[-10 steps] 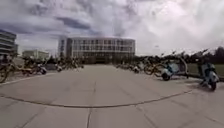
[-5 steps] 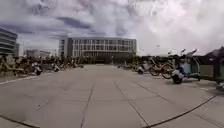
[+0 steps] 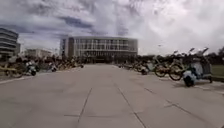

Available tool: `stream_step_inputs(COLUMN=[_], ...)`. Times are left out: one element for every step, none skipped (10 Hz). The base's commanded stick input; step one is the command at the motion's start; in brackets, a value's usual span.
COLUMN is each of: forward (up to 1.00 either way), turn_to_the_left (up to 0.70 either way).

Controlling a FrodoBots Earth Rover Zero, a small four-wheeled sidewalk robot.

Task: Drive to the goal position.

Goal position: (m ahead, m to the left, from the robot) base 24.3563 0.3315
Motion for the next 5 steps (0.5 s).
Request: stream_step_inputs(forward=[1.0, 1.0, 1.0, 1.0, 1.0], turn_to_the_left=[0.0, 0.0, 0.0, 0.0, 0.0])
